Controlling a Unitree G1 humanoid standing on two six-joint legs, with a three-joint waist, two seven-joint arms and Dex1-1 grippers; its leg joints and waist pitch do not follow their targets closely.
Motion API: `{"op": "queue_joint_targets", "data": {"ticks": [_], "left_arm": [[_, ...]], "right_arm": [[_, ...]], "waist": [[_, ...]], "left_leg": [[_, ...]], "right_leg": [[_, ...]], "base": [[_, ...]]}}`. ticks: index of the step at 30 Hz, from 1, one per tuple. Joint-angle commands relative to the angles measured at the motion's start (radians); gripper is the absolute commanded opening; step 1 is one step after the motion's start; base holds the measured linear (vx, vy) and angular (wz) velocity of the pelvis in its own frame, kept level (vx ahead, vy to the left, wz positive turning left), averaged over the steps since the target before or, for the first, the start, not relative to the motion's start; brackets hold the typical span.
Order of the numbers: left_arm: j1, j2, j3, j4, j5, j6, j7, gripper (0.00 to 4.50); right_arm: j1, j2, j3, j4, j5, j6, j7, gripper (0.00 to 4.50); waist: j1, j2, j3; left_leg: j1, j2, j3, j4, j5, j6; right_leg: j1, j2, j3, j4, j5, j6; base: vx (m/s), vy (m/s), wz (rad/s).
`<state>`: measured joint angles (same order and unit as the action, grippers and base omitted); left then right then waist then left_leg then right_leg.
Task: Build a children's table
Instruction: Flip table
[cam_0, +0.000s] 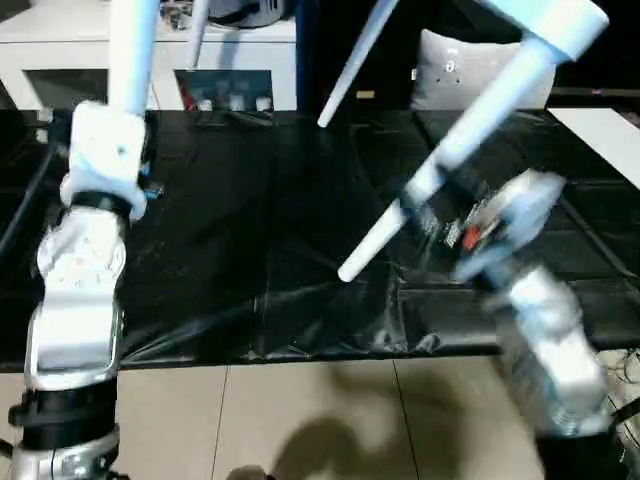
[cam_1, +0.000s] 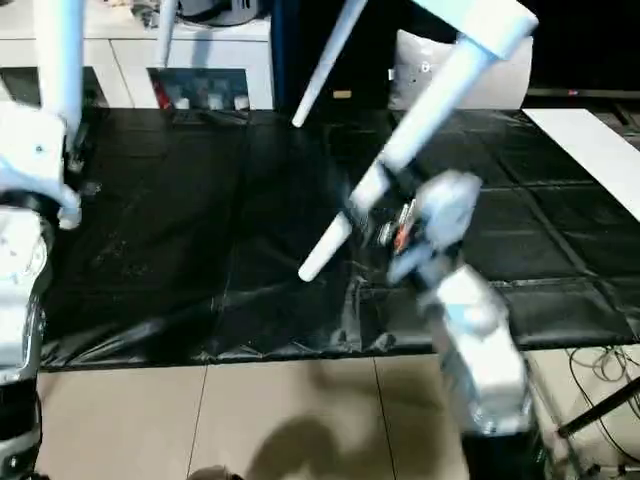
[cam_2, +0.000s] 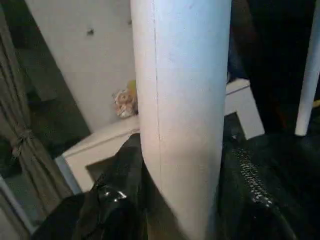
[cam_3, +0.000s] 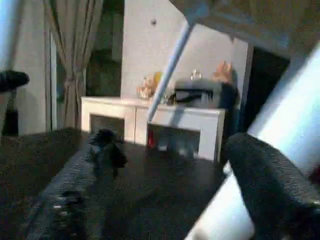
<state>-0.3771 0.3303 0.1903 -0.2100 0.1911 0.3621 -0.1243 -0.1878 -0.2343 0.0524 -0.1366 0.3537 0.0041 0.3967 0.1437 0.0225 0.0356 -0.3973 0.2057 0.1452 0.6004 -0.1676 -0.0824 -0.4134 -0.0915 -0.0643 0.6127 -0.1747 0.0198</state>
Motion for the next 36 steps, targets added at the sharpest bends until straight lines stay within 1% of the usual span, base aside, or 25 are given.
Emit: {"op": "queue_joint_targets", "data": {"ticks": [1, 7, 8, 11, 12, 14, 15, 17, 18, 19, 22, 23, 24, 25, 26, 27, 28, 29, 30, 31, 32, 33, 34, 35, 36], "left_arm": [[0.034, -0.001, -0.039, 0.048, 0.014, 0.026, -0.022, 1.59], [0.056, 0.0, -0.041, 0.064, 0.005, 0.001, -0.019, 1.59], [0.059, 0.001, -0.042, 0.066, 0.001, -0.003, -0.02, 1.59], [0.066, 0.002, -0.044, 0.07, -0.004, -0.011, -0.022, 1.59], [0.074, 0.003, -0.045, 0.081, -0.011, -0.029, -0.028, 1.59], [0.083, 0.005, -0.046, 0.099, -0.025, -0.063, -0.04, 1.59], [0.093, 0.005, -0.05, 0.116, -0.043, -0.099, -0.06, 1.59], [0.105, 0.008, -0.055, 0.139, -0.058, -0.132, -0.078, 1.59], [0.109, 0.009, -0.056, 0.146, -0.062, -0.139, -0.082, 1.59], [0.112, 0.008, -0.053, 0.162, -0.067, -0.146, -0.083, 1.59], [0.115, 0.015, -0.038, 0.253, -0.081, -0.198, -0.092, 1.59], [0.115, 0.019, -0.034, 0.282, -0.084, -0.213, -0.094, 1.59], [0.115, 0.023, -0.027, 0.312, -0.093, -0.231, -0.099, 1.59], [0.113, 0.024, -0.022, 0.331, -0.098, -0.241, -0.101, 1.59], [0.109, 0.026, -0.01, 0.374, -0.11, -0.258, -0.104, 1.59], [0.099, 0.035, 0.003, 0.441, -0.125, -0.29, -0.116, 1.59], [0.093, 0.039, 0.008, 0.472, -0.131, -0.307, -0.121, 1.94], [0.093, 0.039, 0.008, 0.472, -0.131, -0.307, -0.121, 1.94], [0.084, 0.051, 0.007, 0.522, -0.136, -0.34, -0.123, 2.15], [0.08, 0.055, 0.007, 0.54, -0.137, -0.351, -0.124, 2.29], [0.076, 0.06, 0.006, 0.562, -0.138, -0.365, -0.125, 2.33], [0.067, 0.07, 0.008, 0.597, -0.142, -0.388, -0.127, 2.41], [0.065, 0.073, 0.009, 0.607, -0.146, -0.397, -0.128, 2.5], [0.064, 0.076, 0.011, 0.622, -0.157, -0.406, -0.14, 2.6], [0.065, 0.078, 0.013, 0.637, -0.162, -0.422, -0.146, 2.7]], "right_arm": [[0.022, 0.009, 0.006, -0.024, -0.026, 0.029, -0.034, 4.0], [0.065, 0.065, -0.012, -0.007, -0.066, 0.085, -0.156, 4.36], [0.06, 0.072, -0.015, 0.003, -0.073, 0.09, -0.172, 4.36], [0.041, 0.081, -0.024, 0.023, -0.094, 0.105, -0.209, 4.5], [0.017, 0.09, -0.037, 0.045, -0.114, 0.114, -0.239, 4.5], [-0.011, 0.096, -0.048, 0.073, -0.106, 0.123, -0.241, 4.5], [-0.039, 0.086, -0.047, 0.109, -0.11, 0.117, -0.226, 4.5], [-0.067, 0.079, -0.051, 0.141, -0.111, 0.115, -0.217, 4.5], [-0.075, 0.078, -0.053, 0.148, -0.11, 0.115, -0.216, 4.5], [-0.085, 0.078, -0.057, 0.155, -0.102, 0.116, -0.21, 4.5], [-0.088, 0.073, -0.046, 0.14, -0.084, 0.124, -0.175, 4.5], [-0.081, 0.075, -0.038, 0.131, -0.084, 0.127, -0.168, 4.5], [-0.072, 0.079, -0.03, 0.123, -0.088, 0.131, -0.163, 4.5], [-0.066, 0.081, -0.026, 0.117, -0.09, 0.133, -0.161, 4.5], [-0.053, 0.085, -0.017, 0.105, -0.095, 0.136, -0.159, 4.5], [-0.035, 0.094, -0.009, 0.087, -0.098, 0.141, -0.164, 4.5], [-0.027, 0.1, -0.005, 0.079, -0.099, 0.144, -0.166, 4.5], [-0.027, 0.1, -0.005, 0.079, -0.099, 0.144, -0.166, 4.5], [-0.016, 0.103, 0.0, 0.07, -0.1, 0.147, -0.165, 4.5], [-0.012, 0.104, 0.003, 0.066, -0.101, 0.148, -0.165, 4.5], [-0.005, 0.104, 0.005, 0.06, -0.102, 0.15, -0.164, 4.5], [0.007, 0.101, 0.006, 0.046, -0.1, 0.155, -0.161, 4.5], [0.012, 0.099, 0.005, 0.04, -0.099, 0.158, -0.16, 4.5], [0.022, 0.097, 0.001, 0.029, -0.09, 0.167, -0.155, 4.5], [0.029, 0.095, -0.001, 0.02, -0.085, 0.178, -0.153, 4.5]], "waist": [[-0.009, 0.005, -0.045], [-0.013, 0.007, -0.04], [-0.014, 0.01, -0.038], [-0.022, 0.01, -0.031], [-0.026, 0.01, -0.029], [-0.03, 0.014, -0.031], [-0.033, 0.011, -0.032], [-0.039, 0.01, -0.029], [-0.045, 0.013, -0.026], [-0.048, 0.002, -0.026], [-0.052, 0.007, -0.022], [-0.054, 0.015, -0.017], [-0.05, 0.019, -0.016], [-0.038, 0.022, -0.018], [0.003, 0.027, -0.016], [0.049, 0.017, -0.011], [0.02, -0.05, 0.001], [-0.001, -0.071, 0.018], [0.002, -0.039, 0.005], [0.005, -0.032, 0.002], [0.007, 0.002, -0.027], [-0.005, 0.023, -0.023], [-0.009, 0.016, -0.024], [-0.021, 0.01, -0.006], [-0.025, 0.005, -0.002]], "left_leg": [[0.024, 0.005, -0.001, -0.093, -0.466, -0.033], [0.033, 0.003, -0.009, -0.099, -0.558, -0.05], [0.035, 0.002, -0.012, -0.1, -0.582, -0.053], [0.047, 0.001, -0.015, -0.103, -0.647, -0.056], [0.051, 0.0, -0.019, -0.105, -0.669, -0.055], [0.054, 0.001, -0.022, -0.107, -0.685, -0.055], [0.054, 0.002, -0.024, -0.112, -0.688, -0.053], [0.062, 0.002, -0.021, -0.112, -0.711, -0.053], [0.063, 0.002, -0.022, -0.113, -0.727, -0.054], [0.062, 0.003, -0.022, -0.115, -0.729, -0.052], [0.071, 0.003, -0.019, -0.119, -0.753, -0.048], [0.074, 0.008, -0.021, -0.13, -0.788, -0.05], [0.056, 0.024, -0.02, -0.156, -0.829, -0.044], [0.029, 0.041, -0.02, -0.184, -0.855, -0.044], [-0.022, 0.066, 0.01, -0.246, -0.924, -0.043], [-0.001, 0.045, 0.068, -0.249, -0.873, -0.045], [0.193, -0.029, 0.036, 0.058, -0.585, -0.049], [0.181, -0.046, 0.021, 0.119, -0.394, -0.016], [0.084, -0.055, -0.046, 0.087, -0.186, 0.01], [0.083, -0.027, -0.049, 0.032, -0.274, -0.012], [0.091, 0.008, -0.067, -0.078, -0.474, -0.068], [0.091, 0.017, -0.072, -0.118, -0.62, -0.066], [0.086, 0.017, -0.069, -0.125, -0.634, -0.051], [0.097, 0.013, -0.057, -0.139, -0.714, -0.029], [0.101, 0.009, -0.052, -0.137, -0.732, -0.028]], "right_leg": [[0.016, -0.03, 0.028, -0.105, -0.488, -0.048], [0.009, -0.03, 0.025, -0.118, -0.549, -0.027], [0.008, -0.032, 0.022, -0.121, -0.575, -0.021], [0.007, -0.029, 0.01, -0.138, -0.626, -0.008], [0.01, -0.03, 0.003, -0.143, -0.651, -0.001], [0.013, -0.031, -0.001, -0.145, -0.649, -0.001], [0.019, -0.031, -0.003, -0.146, -0.624, -0.004], [0.01, -0.03, -0.004, -0.154, -0.632, -0.006], [0.011, -0.029, -0.007, -0.156, -0.643, -0.005], [0.014, -0.028, -0.01, -0.159, -0.647, -0.002], [0.015, -0.027, -0.022, -0.17, -0.667, 0.006], [0.023, -0.021, -0.037, -0.173, -0.662, 0.006], [0.053, -0.014, -0.046, -0.144, -0.612, 0.001], [0.083, -0.015, -0.029, -0.081, -0.541, -0.015], [0.117, -0.002, -0.001, 0.057, -0.365, -0.048], [0.07, 0.009, 0.032, 0.07, -0.424, -0.052], [-0.134, -0.105, 0.055, -0.235, -1.048, 0.004], [-0.15, -0.119, 0.066, -0.261, -1.229, 0.018], [0.0, -0.168, 0.087, -0.211, -1.169, -0.014], [0.025, -0.158, 0.062, -0.183, -1.065, -0.007], [0.041, -0.058, 0.03, -0.104, -0.601, -0.033], [0.043, -0.018, 0.026, -0.072, -0.265, -0.081], [0.055, -0.021, 0.025, -0.072, -0.194, -0.092], [0.053, -0.027, 0.022, -0.103, -0.321, -0.084], [0.05, -0.03, 0.019, -0.116, -0.409, -0.068]], "base": [[0.0, 0.0, 0.0], [0.0, 0.0, 0.0], [0.0, 0.0, 0.0], [0.0, 0.0, 0.0], [0.0, 0.0, 0.0], [0.0, 0.0, 0.0], [0.0, 0.0, 0.0], [0.0, 0.0, 0.0], [0.0, 0.0, 0.0], [0.0, 0.0, 0.0], [0.0, 0.0, 0.0], [0.0, 0.0, 0.0], [0.0, 0.0, 0.0], [0.0, 0.0, 0.0], [-0.076, -0.059, 0.18], [-0.076, -0.059, 0.18], [0.004, -0.131, 0.24], [0.038, -0.087, -0.14], [0.038, -0.087, -0.14], [0.039, 0.035, -0.36], [0.0, 0.0, 0.0], [0.0, 0.0, 0.0], [-0.05, 0.017, 0.05], [-0.052, 0.027, 0.01], [-0.052, 0.027, 0.01]]}}
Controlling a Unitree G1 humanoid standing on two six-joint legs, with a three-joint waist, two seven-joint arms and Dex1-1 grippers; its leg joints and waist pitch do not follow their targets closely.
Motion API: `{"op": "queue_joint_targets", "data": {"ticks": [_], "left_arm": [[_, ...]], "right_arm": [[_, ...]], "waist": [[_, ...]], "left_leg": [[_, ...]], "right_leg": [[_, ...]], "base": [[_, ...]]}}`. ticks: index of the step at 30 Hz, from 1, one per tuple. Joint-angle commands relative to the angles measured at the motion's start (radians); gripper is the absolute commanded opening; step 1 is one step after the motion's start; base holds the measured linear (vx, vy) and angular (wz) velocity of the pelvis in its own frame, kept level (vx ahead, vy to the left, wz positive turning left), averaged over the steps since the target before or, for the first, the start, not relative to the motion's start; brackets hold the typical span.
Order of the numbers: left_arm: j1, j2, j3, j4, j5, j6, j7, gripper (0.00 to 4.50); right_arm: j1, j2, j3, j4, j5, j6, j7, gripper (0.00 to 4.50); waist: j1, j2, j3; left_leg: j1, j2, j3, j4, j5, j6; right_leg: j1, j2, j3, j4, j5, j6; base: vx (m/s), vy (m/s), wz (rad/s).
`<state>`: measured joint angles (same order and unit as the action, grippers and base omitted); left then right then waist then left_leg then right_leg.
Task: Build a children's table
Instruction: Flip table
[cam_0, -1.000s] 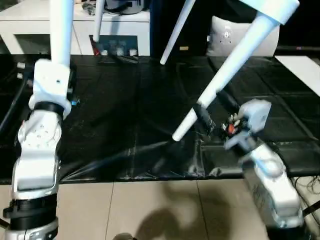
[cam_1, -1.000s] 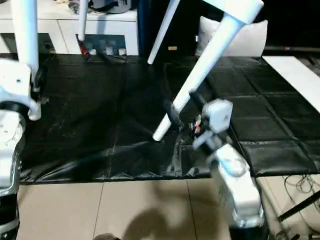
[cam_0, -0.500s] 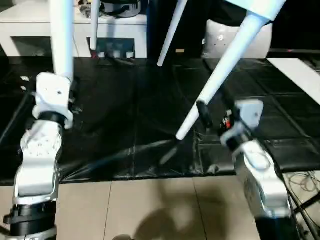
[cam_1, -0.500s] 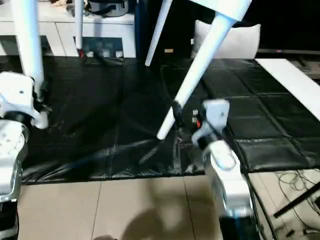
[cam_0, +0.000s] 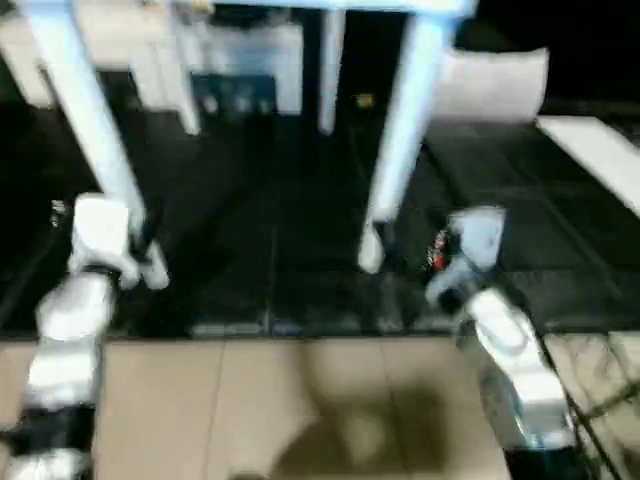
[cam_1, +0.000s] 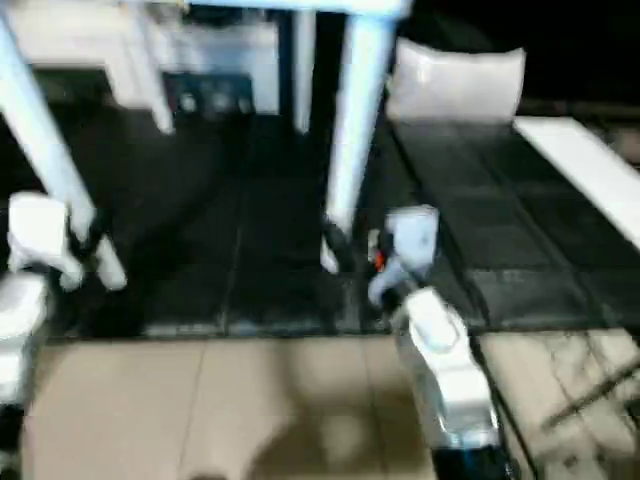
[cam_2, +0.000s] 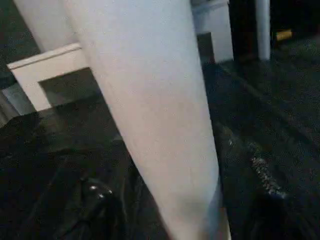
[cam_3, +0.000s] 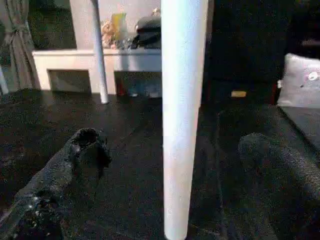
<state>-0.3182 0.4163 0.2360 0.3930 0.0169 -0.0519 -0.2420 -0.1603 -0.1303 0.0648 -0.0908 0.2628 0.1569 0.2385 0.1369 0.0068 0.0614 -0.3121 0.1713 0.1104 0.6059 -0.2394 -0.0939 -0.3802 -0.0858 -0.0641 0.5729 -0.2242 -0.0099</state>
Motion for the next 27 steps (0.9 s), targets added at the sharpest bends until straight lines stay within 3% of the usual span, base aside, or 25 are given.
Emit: {"op": "queue_joint_targets", "data": {"ticks": [1, 2, 3, 4, 5, 6, 7, 8, 9, 10, 11, 12, 13, 14, 15, 16, 17, 18, 19, 20, 21, 22, 23, 24, 27], "left_arm": [[0.01, -0.008, -0.029, 0.042, 0.006, -0.018, -0.031, 2.77], [0.011, -0.008, -0.027, 0.052, 0.001, -0.031, -0.031, 2.77], [0.023, -0.011, -0.018, 0.049, -0.009, -0.042, -0.026, 2.94], [0.035, -0.017, -0.007, 0.039, -0.025, -0.046, -0.028, 3.06], [0.037, -0.018, -0.006, 0.038, -0.027, -0.046, -0.028, 3.06], [0.05, -0.024, 0.006, 0.026, -0.049, -0.052, -0.033, 3.17], [0.088, -0.037, 0.035, -0.017, -0.081, -0.064, -0.023, 3.2], [0.108, -0.041, 0.05, -0.039, -0.097, -0.07, -0.022, 3.2], [0.108, -0.041, 0.05, -0.039, -0.097, -0.07, -0.022, 3.39], [0.142, -0.049, 0.077, -0.081, -0.129, -0.074, -0.027, 3.39], [0.142, -0.049, 0.077, -0.081, -0.129, -0.074, -0.027, 3.39], [0.169, -0.054, 0.095, -0.116, -0.154, -0.072, -0.033, 3.39], [0.2, -0.058, 0.113, -0.162, -0.176, -0.062, -0.035, 3.39], [0.235, -0.065, 0.128, -0.213, -0.199, -0.049, -0.039, 3.39], [0.286, -0.072, 0.134, -0.286, -0.226, -0.025, -0.045, 3.39], [0.344, -0.083, 0.116, -0.383, -0.241, 0.008, -0.052, 3.39], [0.364, -0.088, 0.105, -0.42, -0.243, 0.022, -0.053, 3.39], [0.382, -0.094, 0.092, -0.457, -0.241, 0.036, -0.051, 3.39], [0.404, -0.098, 0.071, -0.499, -0.235, 0.054, -0.047, 3.39], [0.414, -0.099, 0.057, -0.524, -0.229, 0.066, -0.046, 3.39], [0.432, -0.105, -0.006, -0.624, -0.214, 0.144, -0.035, 3.39], [0.432, -0.105, -0.006, -0.624, -0.214, 0.144, -0.035, 3.39], [0.431, -0.107, -0.055, -0.698, -0.181, 0.216, -0.016, 3.39], [0.428, -0.106, -0.072, -0.727, -0.17, 0.237, -0.011, 3.39], [0.44, -0.104, -0.102, -0.796, -0.167, 0.31, -0.002, 3.39]], "right_arm": [[0.009, -0.013, -0.015, -0.034, 0.004, 0.032, 0.004, 4.5], [0.014, -0.015, -0.014, -0.039, 0.003, 0.036, 0.003, 4.5], [0.024, -0.018, -0.013, -0.05, 0.01, 0.051, 0.005, 4.5], [0.033, -0.02, -0.012, -0.057, 0.013, 0.059, 0.005, 4.5], [0.035, -0.02, -0.012, -0.059, 0.013, 0.06, 0.005, 4.5], [0.044, -0.022, -0.011, -0.068, 0.018, 0.072, 0.008, 4.5], [0.072, -0.023, -0.007, -0.088, 0.023, 0.075, 0.016, 4.5], [0.086, -0.024, -0.003, -0.097, 0.027, 0.072, 0.023, 4.5], [0.086, -0.024, -0.003, -0.097, 0.027, 0.072, 0.023, 4.5], [0.109, -0.025, 0.003, -0.117, 0.035, 0.072, 0.037, 4.5], [0.109, -0.025, 0.003, -0.117, 0.035, 0.072, 0.037, 4.5], [0.125, -0.025, 0.006, -0.132, 0.039, 0.072, 0.043, 4.5], [0.139, -0.026, 0.008, -0.144, 0.042, 0.073, 0.047, 4.5], [0.155, -0.027, 0.01, -0.153, 0.044, 0.071, 0.051, 4.5], [0.173, -0.028, 0.009, -0.164, 0.046, 0.073, 0.053, 4.5], [0.187, -0.026, 0.002, -0.172, 0.061, 0.087, 0.058, 4.5], [0.191, -0.025, -0.001, -0.174, 0.069, 0.094, 0.062, 4.5], [0.194, -0.024, -0.004, -0.176, 0.079, 0.101, 0.066, 4.5], [0.2, -0.026, -0.006, -0.181, 0.085, 0.106, 0.069, 4.5], [0.202, -0.028, -0.007, -0.183, 0.086, 0.11, 0.068, 4.5], [0.205, -0.027, -0.017, -0.191, 0.094, 0.121, 0.064, 4.5], [0.205, -0.027, -0.017, -0.191, 0.094, 0.121, 0.064, 4.5], [0.217, -0.028, -0.023, -0.21, 0.11, 0.143, 0.064, 4.5], [0.223, -0.035, -0.017, -0.218, 0.112, 0.148, 0.076, 4.5], [0.225, -0.051, -0.008, -0.213, 0.12, 0.154, 0.109, 4.5]], "waist": [[-0.02, 0.018, -0.025], [-0.021, 0.014, -0.023], [-0.031, 0.017, -0.025], [-0.031, 0.025, -0.026], [-0.034, 0.032, -0.026], [-0.002, 0.042, -0.036], [0.001, 0.016, -0.02], [0.001, 0.006, -0.011], [0.002, -0.013, -0.013], [-0.023, 0.008, -0.005], [-0.026, 0.012, -0.014], [-0.013, 0.066, -0.022], [0.034, 0.065, -0.027], [0.061, 0.097, -0.018], [0.019, 0.014, -0.026], [0.033, 0.015, -0.005], [0.029, 0.002, -0.016], [0.045, 0.01, -0.039], [0.051, 0.015, -0.047], [0.061, 0.029, -0.067], [0.069, 0.049, -0.069], [0.06, 0.045, -0.068], [0.074, 0.064, -0.07], [0.076, 0.058, -0.072], [0.076, 0.062, -0.077]], "left_leg": [[0.02, 0.038, -0.015, -0.139, -0.665, -0.013], [0.024, 0.035, -0.012, -0.136, -0.661, -0.009], [0.027, 0.036, -0.013, -0.136, -0.653, 0.002], [0.024, 0.042, -0.015, -0.142, -0.659, 0.006], [0.0, 0.069, -0.019, -0.17, -0.711, 0.02], [-0.04, 0.11, -0.022, -0.211, -0.756, 0.033], [-0.018, 0.099, 0.002, -0.209, -0.752, 0.031], [0.022, 0.055, 0.012, -0.164, -0.689, 0.004], [0.065, 0.007, 0.033, -0.092, -0.533, -0.003], [0.082, -0.013, 0.029, -0.01, -0.316, 0.026], [0.048, 0.009, 0.02, -0.05, -0.352, 0.03], [-0.039, 0.089, -0.011, -0.149, -0.596, 0.028], [-0.085, 0.131, -0.024, -0.195, -0.799, 0.032], [-0.058, 0.124, 0.004, -0.223, -0.851, 0.029], [-0.005, 0.063, -0.014, -0.139, -0.671, -0.009], [-0.006, 0.027, 0.005, -0.1, -0.525, -0.031], [-0.012, 0.024, 0.004, -0.059, -0.303, -0.011], [-0.051, 0.03, 0.003, -0.095, -0.177, -0.019], [-0.048, 0.037, 0.006, -0.099, -0.13, -0.021], [-0.036, 0.046, 0.02, -0.085, -0.022, -0.007], [-0.043, 0.05, 0.018, -0.084, -0.016, -0.015], [-0.062, 0.05, 0.018, -0.088, -0.015, -0.022], [-0.065, 0.048, 0.021, -0.083, -0.05, -0.045], [-0.067, 0.047, 0.019, -0.081, -0.053, -0.053], [-0.072, 0.039, 0.022, -0.076, -0.014, -0.065]], "right_leg": [[0.015, -0.04, 0.014, -0.09, -0.446, -0.019], [0.014, -0.044, 0.009, -0.104, -0.523, 0.002], [0.026, -0.049, -0.019, -0.126, -0.609, 0.043], [0.034, -0.049, -0.025, -0.124, -0.586, 0.041], [0.066, -0.043, -0.036, -0.088, -0.47, 0.025], [0.101, -0.048, 0.005, 0.027, -0.253, -0.008], [0.059, -0.05, 0.035, 0.004, -0.291, -0.015], [0.012, -0.058, 0.029, -0.088, -0.542, 0.015], [-0.041, -0.081, 0.019, -0.16, -0.754, 0.041], [-0.033, -0.118, -0.042, -0.224, -0.966, 0.073], [0.011, -0.103, -0.082, -0.201, -0.856, 0.085], [0.102, -0.05, -0.108, -0.07, -0.501, 0.07], [0.107, -0.048, -0.033, 0.082, -0.031, -0.013], [0.062, -0.024, -0.016, 0.101, -0.018, -0.028], [0.039, -0.082, 0.04, -0.017, -0.393, -0.008], [0.006, -0.102, 0.035, -0.093, -0.723, 0.032], [0.001, -0.142, 0.052, -0.12, -0.92, 0.038], [0.037, -0.105, 0.042, -0.089, -0.787, 0.045], [0.025, -0.085, 0.045, -0.073, -0.645, 0.033], [0.011, -0.048, 0.044, -0.035, -0.232, -0.046], [0.011, -0.044, 0.044, -0.021, -0.134, -0.077], [0.021, -0.036, 0.039, -0.014, -0.056, -0.092], [0.021, -0.029, 0.033, -0.01, -0.009, -0.1], [0.027, -0.028, 0.032, -0.006, 0.047, -0.103], [0.038, -0.024, 0.025, -0.003, 0.131, -0.096]], "base": [[0.0, 0.0, 0.0], [0.0, 0.0, 0.0], [0.0, 0.0, 0.0], [0.0, 0.0, 0.0], [0.0, 0.0, 0.0], [-0.045, -0.085, 0.09], [-0.036, -0.074, 0.1], [0.069, -0.091, 0.21], [0.065, -0.041, 0.11], [0.071, -0.066, -0.03], [0.077, 0.003, -0.37], [0.077, 0.003, -0.37], [0.068, -0.002, -0.27], [0.055, -0.09, 0.04], [0.055, -0.09, 0.04], [0.071, -0.076, 0.05], [0.104, -0.027, -0.18], [0.104, -0.027, -0.18], [0.127, -0.045, -0.03], [0.068, -0.062, 0.26], [0.068, -0.062, 0.26], [0.079, -0.023, 0.11], [0.079, 0.019, 0.0], [0.079, 0.019, 0.0], [0.019, 0.009, 0.01]]}}
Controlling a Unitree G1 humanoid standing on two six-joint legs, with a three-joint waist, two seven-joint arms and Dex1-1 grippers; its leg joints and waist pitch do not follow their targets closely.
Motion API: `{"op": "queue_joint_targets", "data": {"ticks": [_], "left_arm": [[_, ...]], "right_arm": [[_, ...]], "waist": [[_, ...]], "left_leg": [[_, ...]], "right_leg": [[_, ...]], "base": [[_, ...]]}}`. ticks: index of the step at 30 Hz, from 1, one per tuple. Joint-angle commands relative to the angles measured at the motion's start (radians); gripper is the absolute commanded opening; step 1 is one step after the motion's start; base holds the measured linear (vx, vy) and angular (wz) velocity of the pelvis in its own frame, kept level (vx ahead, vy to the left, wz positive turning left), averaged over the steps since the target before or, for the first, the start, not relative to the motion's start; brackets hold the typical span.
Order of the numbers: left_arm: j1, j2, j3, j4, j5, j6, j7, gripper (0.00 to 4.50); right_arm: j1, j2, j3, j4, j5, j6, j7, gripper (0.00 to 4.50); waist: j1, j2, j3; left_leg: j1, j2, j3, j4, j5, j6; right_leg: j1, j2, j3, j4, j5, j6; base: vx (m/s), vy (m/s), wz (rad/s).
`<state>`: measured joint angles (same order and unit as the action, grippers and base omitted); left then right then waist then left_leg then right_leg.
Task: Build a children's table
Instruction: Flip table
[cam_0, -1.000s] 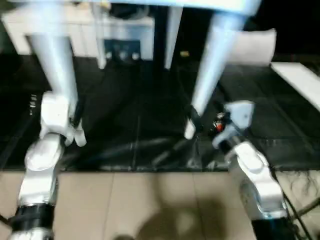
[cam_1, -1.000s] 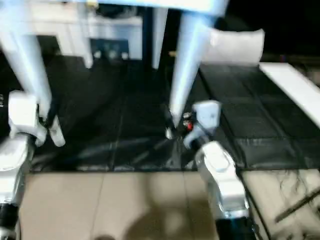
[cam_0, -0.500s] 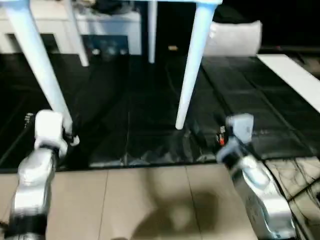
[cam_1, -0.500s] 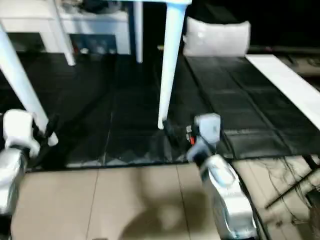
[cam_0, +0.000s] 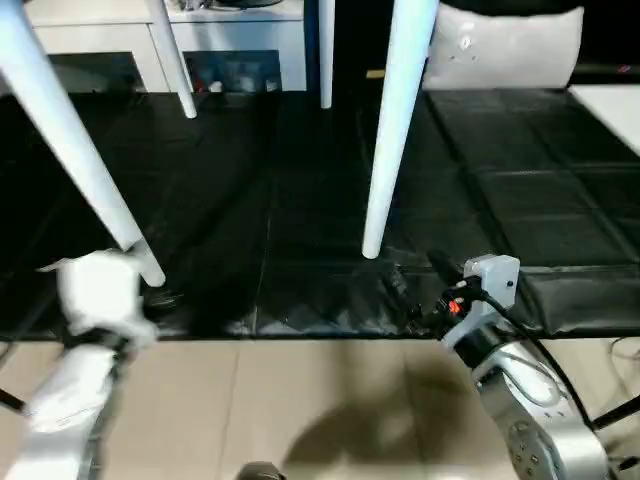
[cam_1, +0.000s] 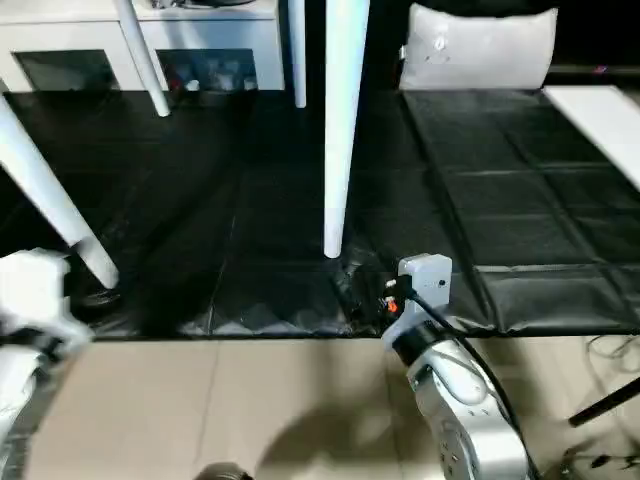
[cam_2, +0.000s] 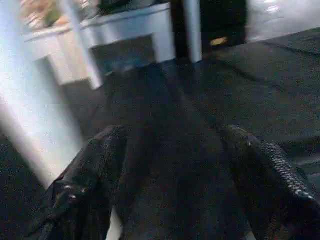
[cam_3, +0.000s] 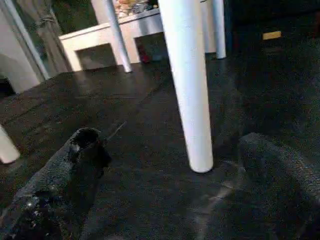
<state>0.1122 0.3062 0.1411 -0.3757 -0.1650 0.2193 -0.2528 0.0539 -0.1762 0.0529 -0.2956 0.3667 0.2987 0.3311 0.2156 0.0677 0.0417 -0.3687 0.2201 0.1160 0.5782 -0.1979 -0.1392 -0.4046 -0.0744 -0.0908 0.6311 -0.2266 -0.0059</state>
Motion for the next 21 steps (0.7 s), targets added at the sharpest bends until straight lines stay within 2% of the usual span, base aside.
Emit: {"op": "queue_joint_targets", "data": {"ticks": [1, 2, 3, 4, 5, 6, 7, 8, 9, 10, 11, 12, 13, 14, 15, 16, 17, 18, 19, 20, 21], "left_arm": [[0.015, 0.008, -0.016, -0.034, 0.021, 0.046, 0.008, 3.39], [0.036, 0.003, -0.024, -0.033, 0.038, 0.03, 0.01, 3.39], [0.039, 0.002, -0.024, -0.032, 0.038, 0.034, 0.011, 3.39], [0.046, 0.001, -0.027, -0.028, 0.037, 0.043, 0.013, 3.39], [0.058, -0.004, -0.029, -0.016, 0.021, 0.057, 0.008, 3.39], [0.076, -0.018, -0.035, 0.006, 0.007, 0.069, 0.006, 3.39], [0.083, -0.026, -0.037, 0.022, 0.006, 0.061, 0.006, 3.39], [0.09, -0.028, -0.042, 0.03, 0.011, 0.054, 0.005, 3.39], [0.105, -0.033, -0.051, 0.042, 0.016, 0.034, 0.002, 3.39], [0.114, -0.045, -0.054, 0.045, 0.005, 0.037, 0.003, 3.39], [0.123, -0.053, -0.054, 0.044, 0.003, 0.043, 0.007, 3.39], [0.152, -0.065, -0.066, 0.031, -0.007, 0.026, -0.005, 3.39], [0.168, -0.066, -0.076, 0.017, -0.012, 0.028, -0.013, 3.39], [0.18, -0.066, -0.082, 0.004, -0.017, 0.029, -0.018, 3.39], [0.18, -0.066, -0.082, 0.004, -0.017, 0.029, -0.018, 3.39], [0.196, -0.076, -0.091, -0.016, -0.034, 0.034, -0.026, 3.39], [0.218, -0.079, -0.115, -0.05, -0.051, 0.035, -0.047, 3.58], [0.231, -0.076, -0.129, -0.072, -0.072, 0.039, -0.072, 3.58], [0.245, -0.066, -0.14, -0.091, -0.096, 0.043, -0.104, 3.69], [0.262, -0.048, -0.155, -0.106, -0.112, 0.04, -0.143, 3.74], [0.277, -0.025, -0.174, -0.121, -0.126, 0.034, -0.188, 3.78]], "right_arm": [[0.012, -0.007, 0.006, -0.002, 0.022, 0.014, 0.026, 4.5], [0.018, -0.018, 0.019, 0.002, 0.007, -0.012, 0.05, 4.5], [0.019, -0.019, 0.019, 0.002, 0.006, -0.016, 0.053, 4.5], [0.023, -0.022, 0.021, 0.002, 0.004, -0.023, 0.059, 4.5], [0.035, -0.028, 0.022, -0.006, 0.013, -0.029, 0.077, 4.5], [0.063, -0.038, 0.022, -0.016, 0.03, -0.045, 0.111, 4.5], [0.077, -0.042, 0.023, -0.019, 0.035, -0.059, 0.129, 4.5], [0.089, -0.045, 0.022, -0.02, 0.037, -0.061, 0.135, 4.5], [0.111, -0.057, 0.027, -0.024, 0.033, -0.062, 0.15, 4.5], [0.124, -0.067, 0.029, -0.028, 0.035, -0.053, 0.16, 4.5], [0.135, -0.071, 0.031, -0.033, 0.043, -0.038, 0.165, 4.5], [0.156, -0.075, 0.032, -0.04, 0.06, -0.03, 0.182, 4.5], [0.165, -0.084, 0.036, -0.047, 0.068, -0.027, 0.199, 4.5], [0.172, -0.092, 0.043, -0.056, 0.08, -0.02, 0.218, 4.5], [0.172, -0.092, 0.043, -0.056, 0.08, -0.02, 0.218, 4.5], [0.182, -0.105, 0.042, -0.062, 0.106, -0.01, 0.252, 4.5], [0.199, -0.132, 0.034, -0.064, 0.145, -0.019, 0.32, 4.5], [0.208, -0.145, 0.027, -0.069, 0.161, -0.044, 0.36, 4.5], [0.215, -0.157, 0.021, -0.076, 0.167, -0.056, 0.379, 4.5], [0.222, -0.175, 0.012, -0.086, 0.179, -0.056, 0.399, 4.5], [0.23, -0.207, 0.009, -0.099, 0.199, -0.037, 0.436, 4.5]], "waist": [[-0.004, 0.001, -0.056], [0.005, -0.01, -0.043], [-0.021, 0.012, -0.054], [-0.029, 0.023, -0.063], [-0.051, 0.049, -0.053], [-0.074, 0.043, -0.045], [-0.08, 0.035, -0.042], [-0.068, 0.026, -0.043], [-0.059, -0.014, -0.035], [-0.05, -0.027, -0.029], [-0.022, -0.032, -0.024], [-0.006, -0.047, -0.025], [-0.003, -0.04, -0.023], [-0.01, -0.043, -0.025], [-0.017, -0.032, -0.026], [-0.036, -0.034, -0.031], [-0.048, -0.027, -0.039], [-0.052, -0.015, -0.044], [-0.059, -0.027, -0.045], [-0.06, -0.026, -0.041], [-0.065, -0.026, -0.038]], "left_leg": [[-0.016, -0.011, 0.017, -0.05, -0.06, -0.018], [-0.066, -0.04, -0.02, -0.068, -0.077, 0.031], [-0.055, -0.039, -0.054, -0.064, -0.075, 0.059], [-0.04, -0.034, -0.071, -0.058, -0.065, 0.071], [-0.034, -0.009, -0.127, -0.089, -0.117, 0.11], [-0.038, -0.017, -0.153, -0.088, -0.144, 0.185], [-0.05, -0.04, -0.144, -0.075, -0.147, 0.203], [-0.074, -0.076, -0.117, -0.05, -0.136, 0.184], [-0.03, -0.04, -0.055, -0.026, -0.144, 0.16], [-0.051, -0.039, -0.042, -0.029, -0.113, 0.155], [-0.051, -0.028, -0.027, -0.013, -0.079, 0.166], [-0.044, -0.017, -0.017, -0.006, -0.056, 0.189], [-0.043, -0.01, -0.015, -0.014, -0.054, 0.196], [-0.036, -0.004, -0.008, -0.052, -0.063, 0.195], [-0.024, -0.003, -0.001, -0.068, -0.084, 0.184], [0.011, 0.006, 0.006, -0.074, -0.187, 0.16], [0.014, 0.023, -0.006, -0.083, -0.247, 0.125], [0.027, 0.034, -0.009, -0.087, -0.307, 0.068], [0.025, 0.03, -0.006, -0.087, -0.304, 0.054], [0.019, 0.021, 0.0, -0.089, -0.322, 0.031], [0.016, 0.016, 0.001, -0.092, -0.341, 0.023]], "right_leg": [[0.063, -0.036, 0.051, -0.064, 0.124, -0.097], [0.1, -0.052, -0.004, -0.061, 0.11, -0.084], [0.102, -0.039, -0.032, -0.075, 0.118, -0.065], [0.098, -0.032, -0.043, -0.074, 0.125, -0.085], [0.098, -0.001, -0.059, -0.052, 0.046, -0.142], [0.096, 0.003, -0.049, -0.046, -0.052, -0.19], [0.103, -0.013, -0.042, -0.059, -0.088, -0.209], [0.117, -0.069, -0.036, -0.093, -0.129, -0.215], [0.095, -0.117, 0.02, -0.127, -0.289, -0.175], [0.113, -0.134, 0.034, -0.135, -0.373, -0.13], [0.113, -0.178, 0.065, -0.158, -0.509, -0.064], [0.108, -0.194, 0.082, -0.162, -0.556, -0.056], [0.107, -0.192, 0.08, -0.162, -0.559, -0.07], [0.104, -0.14, 0.05, -0.146, -0.507, -0.092], [0.093, -0.1, 0.034, -0.132, -0.458, -0.103], [0.065, -0.056, 0.025, -0.114, -0.362, -0.123], [0.066, -0.041, 0.033, -0.089, -0.238, -0.131], [0.061, -0.033, 0.044, -0.088, -0.132, -0.117], [0.066, -0.034, 0.05, -0.089, -0.077, -0.11], [0.064, -0.032, 0.059, -0.09, -0.053, -0.094], [0.066, -0.032, 0.061, -0.092, -0.06, -0.081]], "base": [[0.0, 0.0, 0.0], [0.0, 0.0, 0.0], [0.0, 0.0, 0.0], [0.012, -0.013, 0.43], [0.004, -0.067, 0.55], [0.004, -0.067, 0.55], [-0.01, -0.05, 0.51], [-0.013, -0.006, 0.49], [-0.013, -0.006, 0.49], [0.0, 0.0, 0.0], [0.0, 0.0, 0.0], [0.0, 0.0, 0.0], [-0.011, 0.058, -0.05], [-0.003, 0.102, -0.09], [-0.003, 0.102, -0.09], [0.006, 0.112, 0.0], [0.011, 0.097, 0.09], [0.011, 0.097, 0.09], [0.013, 0.098, 0.08], [0.009, 0.097, 0.02], [0.009, 0.097, 0.02]]}}
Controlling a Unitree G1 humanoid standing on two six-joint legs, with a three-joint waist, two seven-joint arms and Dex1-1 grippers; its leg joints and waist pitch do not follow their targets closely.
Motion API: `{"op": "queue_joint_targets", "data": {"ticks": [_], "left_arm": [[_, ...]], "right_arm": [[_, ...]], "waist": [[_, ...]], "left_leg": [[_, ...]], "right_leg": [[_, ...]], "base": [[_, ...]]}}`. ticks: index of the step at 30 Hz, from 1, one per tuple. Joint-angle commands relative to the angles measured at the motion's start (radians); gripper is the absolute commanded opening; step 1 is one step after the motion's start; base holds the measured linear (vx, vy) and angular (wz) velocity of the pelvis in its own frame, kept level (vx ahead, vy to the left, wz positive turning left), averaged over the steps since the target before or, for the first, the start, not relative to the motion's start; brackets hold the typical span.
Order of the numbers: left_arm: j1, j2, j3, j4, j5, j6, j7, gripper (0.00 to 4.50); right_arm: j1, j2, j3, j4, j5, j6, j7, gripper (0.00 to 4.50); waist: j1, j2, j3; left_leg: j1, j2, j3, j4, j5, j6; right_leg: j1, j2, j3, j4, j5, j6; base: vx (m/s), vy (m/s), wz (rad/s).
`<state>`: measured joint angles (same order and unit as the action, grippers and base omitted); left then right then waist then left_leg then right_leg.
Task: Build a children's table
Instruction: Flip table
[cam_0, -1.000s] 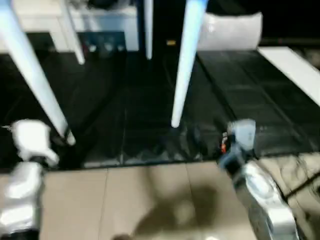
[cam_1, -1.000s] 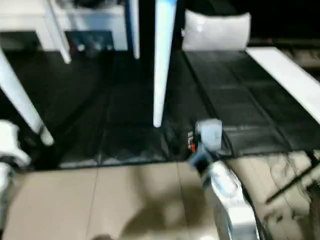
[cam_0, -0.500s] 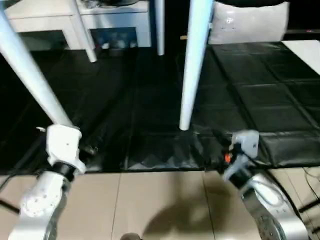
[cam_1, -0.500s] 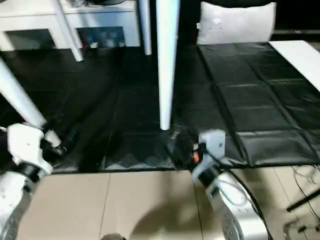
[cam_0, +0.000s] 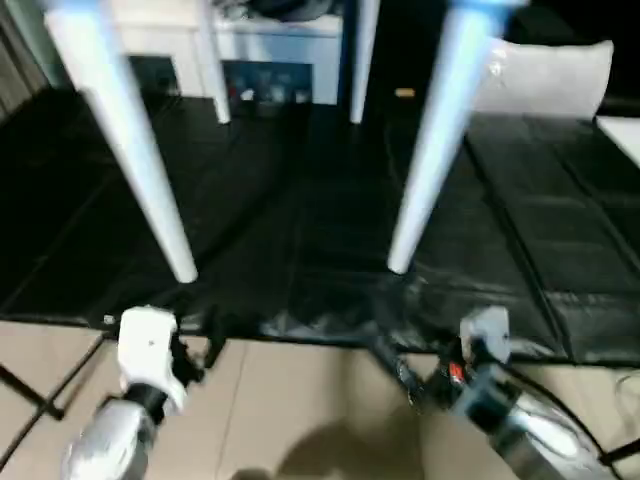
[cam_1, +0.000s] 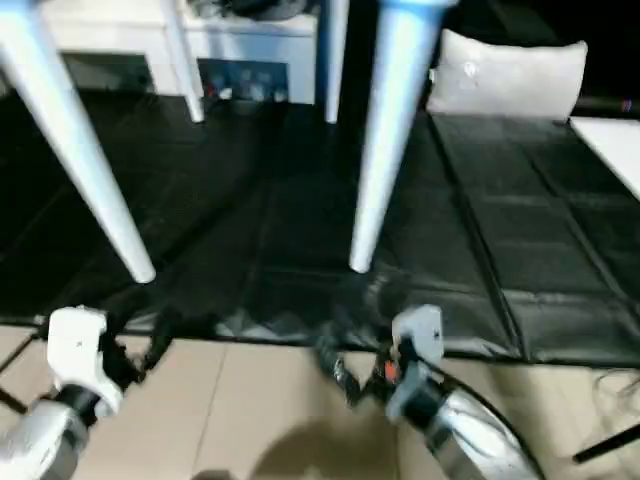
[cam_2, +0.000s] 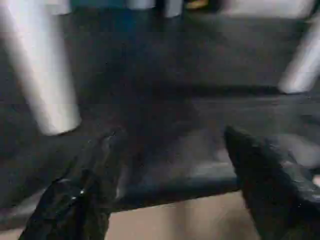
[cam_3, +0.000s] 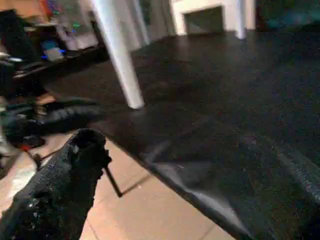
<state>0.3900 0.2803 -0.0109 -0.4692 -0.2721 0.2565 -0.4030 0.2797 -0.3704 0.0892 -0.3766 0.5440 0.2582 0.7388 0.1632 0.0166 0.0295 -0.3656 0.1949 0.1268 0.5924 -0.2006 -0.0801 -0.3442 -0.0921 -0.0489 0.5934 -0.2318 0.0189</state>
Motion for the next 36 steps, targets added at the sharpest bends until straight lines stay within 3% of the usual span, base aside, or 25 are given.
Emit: {"op": "queue_joint_targets", "data": {"ticks": [1, 2, 4, 6, 9, 10, 11, 12, 13, 15, 16, 18, 19, 20, 21, 22, 23, 27, 29, 30, 31, 33, 34, 35, 36], "left_arm": [[0.025, 0.049, -0.051, -0.052, -0.055, 0.003, -0.124, 3.88], [0.034, 0.068, -0.056, -0.059, -0.072, 0.011, -0.157, 3.88], [0.033, 0.097, -0.05, -0.056, -0.093, 0.034, -0.196, 4.16], [0.042, 0.134, -0.032, -0.059, -0.118, 0.067, -0.232, 4.22], [0.089, 0.237, -0.002, -0.039, -0.138, 0.143, -0.302, 4.44], [0.097, 0.271, -0.01, 0.017, -0.084, 0.155, -0.285, 4.44], [0.092, 0.275, -0.019, 0.055, -0.041, 0.144, -0.263, 4.44], [0.085, 0.283, -0.019, 0.095, -0.005, 0.128, -0.248, 4.44], [0.081, 0.281, -0.017, 0.108, -0.002, 0.134, -0.24, 4.44], [0.045, 0.253, -0.015, 0.195, 0.049, 0.197, -0.137, 4.44], [0.037, 0.245, -0.014, 0.217, 0.051, 0.203, -0.127, 4.44], [-0.041, 0.162, 0.014, 0.432, -0.009, 0.233, -0.067, 4.44], [-0.054, 0.153, 0.018, 0.472, -0.016, 0.225, -0.067, 4.44], [-0.068, 0.147, 0.015, 0.515, -0.007, 0.211, -0.06, 4.44], [-0.112, 0.125, -0.004, 0.653, 0.031, 0.174, -0.035, 4.44], [-0.129, 0.114, -0.011, 0.706, 0.05, 0.158, -0.028, 4.44], [-0.163, 0.096, -0.026, 0.806, 0.084, 0.116, -0.014, 4.44], [-0.284, 0.017, 0.001, 1.089, 0.12, 0.039, 0.067, 4.44], [-0.33, -0.011, 0.013, 1.187, 0.124, 0.027, 0.112, 4.44], [-0.353, -0.02, -0.005, 1.237, 0.142, 0.021, 0.141, 4.44], [-0.379, -0.031, -0.02, 1.288, 0.161, 0.023, 0.167, 4.44], [-0.407, -0.049, -0.026, 1.341, 0.175, 0.006, 0.187, 4.44], [-0.425, -0.063, -0.02, 1.373, 0.174, -0.016, 0.19, 4.44], [-0.453, -0.085, -0.007, 1.426, 0.172, -0.058, 0.196, 4.44], [-0.465, -0.095, 0.005, 1.45, 0.167, -0.089, 0.197, 4.44]], "right_arm": [[0.019, -0.079, -0.026, -0.035, 0.053, 0.036, 0.114, 4.5], [0.023, -0.107, -0.019, -0.039, 0.052, 0.038, 0.154, 4.5], [0.028, -0.149, 0.004, -0.034, 0.033, 0.027, 0.215, 4.5], [0.028, -0.191, 0.038, -0.021, 0.014, 0.025, 0.276, 4.5], [-0.014, -0.228, 0.126, 0.069, -0.076, -0.029, 0.346, 4.5], [-0.038, -0.226, 0.152, 0.113, -0.109, -0.037, 0.338, 4.5], [-0.05, -0.223, 0.157, 0.141, -0.127, -0.045, 0.328, 4.5], [-0.064, -0.216, 0.168, 0.158, -0.145, -0.044, 0.31, 4.5], [-0.069, -0.214, 0.17, 0.167, -0.149, -0.041, 0.309, 4.5], [-0.095, -0.184, 0.179, 0.262, -0.194, -0.042, 0.267, 4.5], [-0.099, -0.175, 0.182, 0.286, -0.201, -0.042, 0.256, 4.5], [-0.141, -0.075, 0.21, 0.504, -0.28, -0.055, 0.121, 4.5], [-0.144, -0.059, 0.214, 0.527, -0.279, -0.056, 0.118, 4.5], [-0.15, -0.042, 0.209, 0.559, -0.272, -0.057, 0.113, 4.5], [-0.176, 0.009, 0.198, 0.68, -0.28, -0.053, 0.055, 4.5], [-0.187, 0.027, 0.195, 0.73, -0.287, -0.059, 0.033, 4.5], [-0.208, 0.065, 0.178, 0.826, -0.293, -0.07, -0.017, 4.5], [-0.282, 0.184, 0.089, 1.155, -0.281, -0.095, -0.178, 4.5], [-0.307, 0.216, 0.06, 1.279, -0.284, -0.099, -0.242, 4.5], [-0.316, 0.23, 0.043, 1.34, -0.282, -0.113, -0.285, 4.5], [-0.329, 0.236, 0.035, 1.392, -0.296, -0.121, -0.373, 4.5], [-0.347, 0.242, 0.022, 1.45, -0.305, -0.117, -0.453, 4.5], [-0.359, 0.246, 0.015, 1.488, -0.312, -0.117, -0.495, 4.5], [-0.379, 0.251, 0.005, 1.546, -0.324, -0.122, -0.556, 4.5], [-0.387, 0.253, 0.001, 1.57, -0.331, -0.13, -0.569, 4.5]], "waist": [[-0.018, 0.019, -0.026], [-0.02, 0.019, -0.026], [-0.032, 0.006, -0.02], [-0.033, -0.008, -0.012], [-0.041, -0.022, -0.007], [-0.039, -0.016, -0.013], [-0.045, -0.019, -0.012], [-0.046, -0.027, -0.014], [-0.043, -0.022, -0.016], [-0.042, -0.028, -0.018], [-0.041, -0.021, -0.019], [-0.038, -0.042, -0.025], [-0.038, -0.052, -0.028], [-0.03, -0.046, -0.036], [-0.027, -0.052, -0.04], [-0.026, -0.052, -0.037], [-0.028, -0.058, -0.042], [-0.028, -0.065, -0.036], [-0.027, -0.06, -0.036], [-0.029, -0.049, -0.03], [-0.029, -0.056, -0.031], [-0.031, -0.035, -0.025], [-0.031, -0.04, -0.031], [-0.037, -0.024, -0.023], [-0.033, -0.02, -0.024]], "left_leg": [[0.01, 0.034, -0.008, -0.106, -0.353, -0.035], [0.01, 0.029, -0.009, -0.107, -0.381, -0.031], [0.003, 0.024, 0.0, -0.111, -0.434, -0.02], [0.003, 0.021, 0.005, -0.111, -0.48, -0.018], [0.003, 0.017, 0.006, -0.112, -0.457, -0.011], [0.006, 0.019, 0.004, -0.109, -0.448, -0.013], [0.008, 0.015, 0.005, -0.108, -0.435, -0.011], [0.01, 0.019, 0.007, -0.108, -0.414, -0.009], [0.013, 0.02, 0.008, -0.108, -0.404, -0.008], [0.011, 0.024, 0.011, -0.111, -0.4, -0.003], [0.013, 0.024, 0.011, -0.111, -0.398, -0.006], [0.015, 0.017, 0.018, -0.106, -0.349, -0.015], [0.013, 0.014, 0.02, -0.105, -0.329, -0.019], [0.011, 0.017, 0.016, -0.105, -0.322, -0.027], [0.005, 0.019, 0.015, -0.101, -0.251, -0.014], [0.009, 0.016, 0.018, -0.1, -0.24, -0.007], [0.011, 0.016, 0.018, -0.099, -0.219, -0.013], [0.014, 0.022, 0.021, -0.104, -0.295, -0.028], [0.017, 0.023, 0.021, -0.104, -0.314, -0.032], [0.017, 0.026, 0.022, -0.107, -0.342, -0.038], [0.016, 0.025, 0.021, -0.106, -0.346, -0.037], [0.018, 0.025, 0.02, -0.11, -0.383, -0.046], [0.018, 0.025, 0.019, -0.107, -0.377, -0.045], [0.018, 0.023, 0.021, -0.108, -0.399, -0.05], [0.017, 0.025, 0.016, -0.111, -0.408, -0.054]], "right_leg": [[0.013, -0.015, 0.023, -0.061, -0.063, -0.078], [0.011, -0.015, 0.028, -0.062, -0.094, -0.062], [0.005, -0.025, 0.035, -0.074, -0.206, -0.06], [-0.005, -0.037, 0.043, -0.093, -0.401, -0.043], [-0.01, -0.046, 0.047, -0.107, -0.565, -0.014], [-0.012, -0.05, 0.047, -0.104, -0.563, -0.019], [-0.018, -0.044, 0.046, -0.107, -0.567, -0.016], [-0.018, -0.041, 0.045, -0.105, -0.532, -0.019], [-0.02, -0.04, 0.046, -0.102, -0.504, -0.026], [-0.017, -0.035, 0.045, -0.092, -0.433, -0.056], [-0.02, -0.033, 0.045, -0.089, -0.409, -0.066], [-0.023, -0.031, 0.043, -0.082, -0.327, -0.1], [-0.02, -0.029, 0.041, -0.079, -0.297, -0.107], [-0.012, -0.03, 0.041, -0.072, -0.23, -0.112], [-0.003, -0.026, 0.039, -0.058, -0.09, -0.117], [-0.012, -0.022, 0.039, -0.061, -0.065, -0.121], [-0.008, -0.022, 0.038, -0.053, -0.004, -0.133], [-0.008, -0.034, 0.041, -0.054, -0.029, -0.163], [-0.008, -0.038, 0.044, -0.056, -0.05, -0.17], [-0.01, -0.038, 0.045, -0.063, -0.067, -0.17], [-0.006, -0.04, 0.045, -0.061, -0.078, -0.169], [-0.009, -0.043, 0.045, -0.073, -0.156, -0.161], [-0.004, -0.044, 0.045, -0.069, -0.166, -0.162], [-0.011, -0.046, 0.047, -0.082, -0.214, -0.162], [-0.006, -0.049, 0.047, -0.079, -0.26, -0.161]], "base": [[0.001, 0.077, -0.06], [0.0, 0.0, 0.0], [0.0, 0.0, 0.0], [-0.051, -0.022, -0.07], [0.0, 0.0, 0.0], [0.0, 0.0, 0.0], [0.0, 0.0, 0.0], [0.0, 0.0, 0.0], [0.0, 0.0, 0.0], [0.0, 0.0, 0.0], [0.0, 0.0, 0.0], [0.0, 0.0, 0.0], [0.0, 0.0, 0.0], [0.053, 0.005, -0.07], [0.053, 0.005, -0.07], [0.066, 0.008, -0.05], [0.0, 0.0, 0.0], [0.0, 0.0, 0.0], [0.0, 0.0, 0.0], [0.0, 0.0, 0.0], [0.0, 0.0, 0.0], [0.0, 0.0, 0.0], [0.0, 0.0, 0.0], [0.0, 0.0, 0.0], [0.0, 0.0, 0.0]]}}
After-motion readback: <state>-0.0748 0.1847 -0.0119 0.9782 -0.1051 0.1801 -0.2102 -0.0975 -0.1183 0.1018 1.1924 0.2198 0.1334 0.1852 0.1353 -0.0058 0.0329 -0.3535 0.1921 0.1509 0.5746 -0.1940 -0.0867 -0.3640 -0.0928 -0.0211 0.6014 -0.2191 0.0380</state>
